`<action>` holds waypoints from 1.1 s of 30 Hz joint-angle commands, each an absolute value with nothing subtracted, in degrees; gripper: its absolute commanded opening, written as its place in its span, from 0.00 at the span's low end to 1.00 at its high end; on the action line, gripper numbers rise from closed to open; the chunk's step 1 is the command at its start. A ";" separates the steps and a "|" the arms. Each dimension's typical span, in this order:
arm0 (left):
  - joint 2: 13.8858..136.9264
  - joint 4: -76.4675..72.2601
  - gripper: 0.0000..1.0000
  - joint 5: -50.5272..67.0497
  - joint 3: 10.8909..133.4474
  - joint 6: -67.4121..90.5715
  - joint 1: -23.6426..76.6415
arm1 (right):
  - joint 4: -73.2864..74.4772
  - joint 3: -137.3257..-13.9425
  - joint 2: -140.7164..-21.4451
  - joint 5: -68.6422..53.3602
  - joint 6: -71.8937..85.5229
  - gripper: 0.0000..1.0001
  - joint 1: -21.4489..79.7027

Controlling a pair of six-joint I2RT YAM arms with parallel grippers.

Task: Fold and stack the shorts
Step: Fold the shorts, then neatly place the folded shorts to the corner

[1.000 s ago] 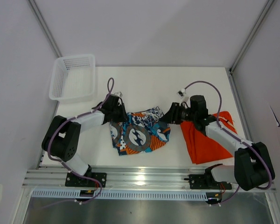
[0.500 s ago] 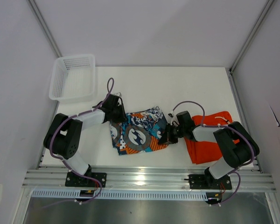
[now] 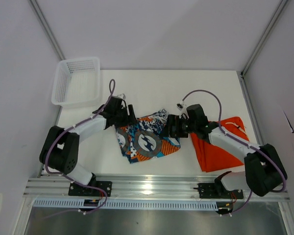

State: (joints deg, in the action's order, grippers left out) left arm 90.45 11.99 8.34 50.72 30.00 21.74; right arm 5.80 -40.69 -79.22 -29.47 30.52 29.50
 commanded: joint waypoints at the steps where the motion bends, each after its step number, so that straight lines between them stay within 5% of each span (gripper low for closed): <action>1: 83.60 15.97 0.76 8.71 54.05 29.97 21.27 | 12.37 -47.19 -73.83 -23.91 24.18 0.99 29.88; 6: 75.18 24.16 0.81 1.86 50.30 33.31 21.27 | 18.00 -54.38 -76.71 -15.40 13.83 0.99 31.37; 11: 65.23 21.88 0.99 3.08 40.97 37.79 21.36 | 21.71 -59.58 -84.54 -10.03 9.32 0.99 31.90; 18: 55.81 21.97 0.99 1.06 34.37 38.58 23.11 | 22.41 -61.43 -90.87 1.83 6.77 0.99 34.10; 33: 64.25 17.40 0.99 -3.69 32.87 38.32 28.74 | 18.90 -63.19 -101.07 -3.24 7.21 0.99 31.91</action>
State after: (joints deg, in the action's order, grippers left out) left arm 63.92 19.94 -1.48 33.26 37.56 28.23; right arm 21.23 -61.21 -99.83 -2.15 7.81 32.86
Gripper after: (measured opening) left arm 0.990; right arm 0.993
